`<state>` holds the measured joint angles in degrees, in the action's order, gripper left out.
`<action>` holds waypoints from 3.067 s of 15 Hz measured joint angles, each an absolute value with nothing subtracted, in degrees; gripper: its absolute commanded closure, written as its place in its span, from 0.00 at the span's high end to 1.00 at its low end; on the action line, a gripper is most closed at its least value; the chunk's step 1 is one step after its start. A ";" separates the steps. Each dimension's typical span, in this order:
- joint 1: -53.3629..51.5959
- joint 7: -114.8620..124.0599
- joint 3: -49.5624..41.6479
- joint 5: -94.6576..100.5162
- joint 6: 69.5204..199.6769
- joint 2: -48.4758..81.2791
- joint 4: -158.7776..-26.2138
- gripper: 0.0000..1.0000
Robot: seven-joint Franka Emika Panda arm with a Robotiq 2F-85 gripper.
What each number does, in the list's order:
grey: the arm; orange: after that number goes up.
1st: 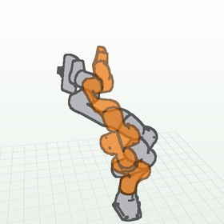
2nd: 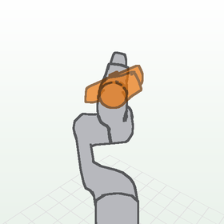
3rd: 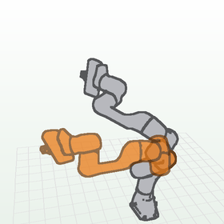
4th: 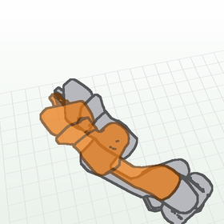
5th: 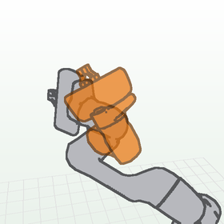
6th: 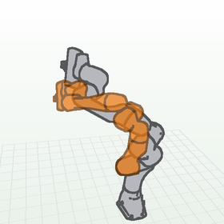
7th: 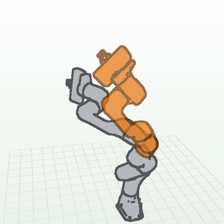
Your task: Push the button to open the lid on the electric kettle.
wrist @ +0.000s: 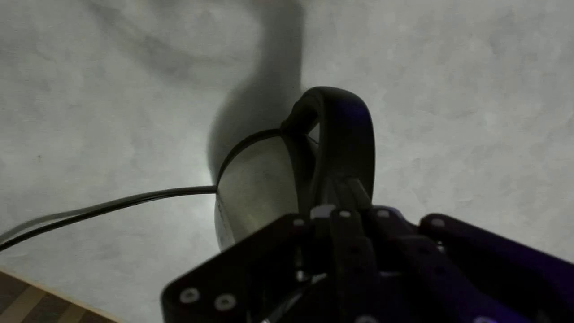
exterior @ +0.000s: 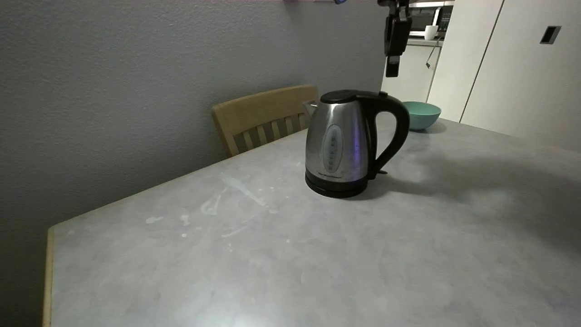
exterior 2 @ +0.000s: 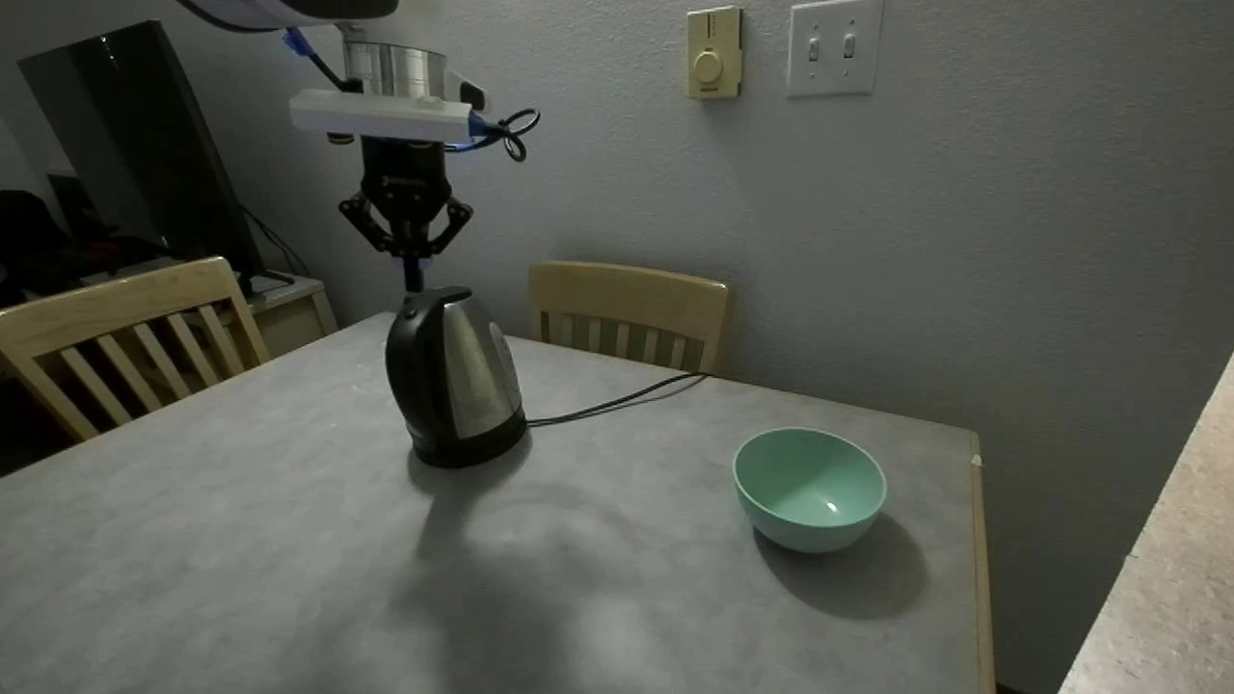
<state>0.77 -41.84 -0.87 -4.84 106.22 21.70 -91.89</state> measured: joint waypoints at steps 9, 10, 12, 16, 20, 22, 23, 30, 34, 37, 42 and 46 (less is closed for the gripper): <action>1.06 -41.82 0.18 -4.06 106.07 24.38 -91.04 0.00; 1.06 -41.82 0.43 -4.01 106.03 24.83 -90.75 0.00; 1.06 -41.82 0.76 -3.70 105.78 25.23 -90.14 0.00; 1.06 -41.82 1.27 -3.34 105.78 25.80 -89.12 0.00; 1.07 -41.82 1.32 -3.23 105.78 25.94 -88.77 0.00; 1.16 -41.82 1.32 -3.22 105.79 25.95 -88.77 0.00; 1.21 -41.82 1.31 -3.22 105.69 26.02 -88.77 0.00; 1.42 -41.58 1.31 -1.70 95.84 29.47 -84.45 0.00; 1.39 -41.51 1.32 -0.13 90.01 32.70 -80.09 0.00; 1.29 -40.98 1.33 0.71 89.65 33.88 -78.06 0.00; 0.81 -39.01 1.69 2.13 91.29 33.69 -77.55 0.00; 0.52 -38.37 2.35 2.78 94.34 32.71 -77.72 0.00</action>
